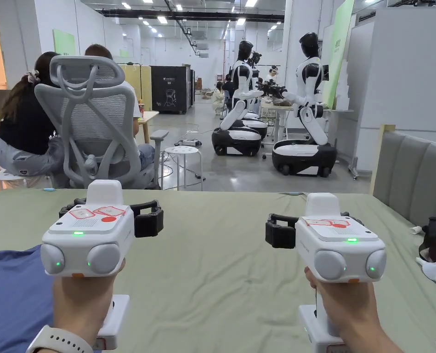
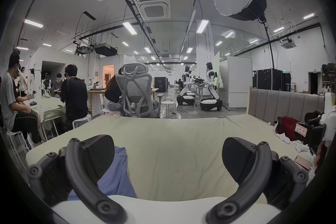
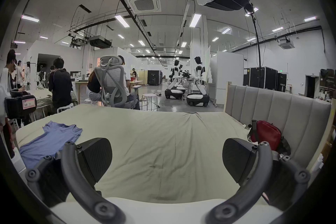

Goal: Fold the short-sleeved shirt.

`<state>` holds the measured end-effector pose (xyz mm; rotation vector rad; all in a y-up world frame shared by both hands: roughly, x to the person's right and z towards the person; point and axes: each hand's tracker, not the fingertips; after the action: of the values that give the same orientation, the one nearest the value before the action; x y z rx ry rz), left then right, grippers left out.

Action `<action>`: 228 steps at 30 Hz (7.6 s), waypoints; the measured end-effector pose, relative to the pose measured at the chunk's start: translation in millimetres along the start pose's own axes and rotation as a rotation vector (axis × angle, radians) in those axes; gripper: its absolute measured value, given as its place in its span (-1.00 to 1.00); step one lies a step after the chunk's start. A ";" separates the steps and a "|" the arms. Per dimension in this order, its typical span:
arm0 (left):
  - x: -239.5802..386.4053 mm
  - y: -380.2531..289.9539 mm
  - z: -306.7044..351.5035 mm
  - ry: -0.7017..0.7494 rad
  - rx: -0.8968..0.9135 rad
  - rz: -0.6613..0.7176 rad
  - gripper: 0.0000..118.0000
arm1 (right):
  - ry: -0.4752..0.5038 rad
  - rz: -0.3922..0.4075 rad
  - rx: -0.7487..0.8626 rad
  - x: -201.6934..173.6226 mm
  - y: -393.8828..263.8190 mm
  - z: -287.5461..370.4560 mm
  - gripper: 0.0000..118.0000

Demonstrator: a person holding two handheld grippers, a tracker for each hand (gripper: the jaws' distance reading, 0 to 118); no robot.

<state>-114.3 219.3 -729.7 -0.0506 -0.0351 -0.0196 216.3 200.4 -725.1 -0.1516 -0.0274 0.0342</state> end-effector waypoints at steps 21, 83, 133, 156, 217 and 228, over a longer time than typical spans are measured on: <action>-6.9 -5.2 -6.6 -0.023 0.000 0.023 0.57 | -0.002 0.014 -0.028 0.6 -2.6 0.2 0.60; -241.2 -176.1 -273.1 0.169 -0.903 0.053 -1.00 | 0.462 0.154 -0.221 -258.0 -83.2 -174.9 -1.00; 27.1 -66.7 -112.5 -0.244 -0.427 -0.041 -0.60 | 0.039 -0.005 -0.247 13.4 -54.4 -97.3 -1.00; -39.0 -116.3 -375.3 -0.037 -0.974 0.070 -0.68 | 0.077 0.101 -0.321 19.4 -84.8 -156.8 -1.00; -89.1 32.7 -255.4 0.148 -0.417 -0.348 -0.93 | -0.185 0.170 -0.235 110.7 58.8 -209.9 -0.95; -112.3 132.9 -263.0 0.276 -0.219 -0.341 -0.93 | -0.276 0.259 -0.040 96.1 176.0 -211.0 -0.95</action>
<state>-214.7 340.7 -1002.9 -0.2598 0.2351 -0.3711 313.0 346.1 -957.9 -0.1892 -0.2842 0.3133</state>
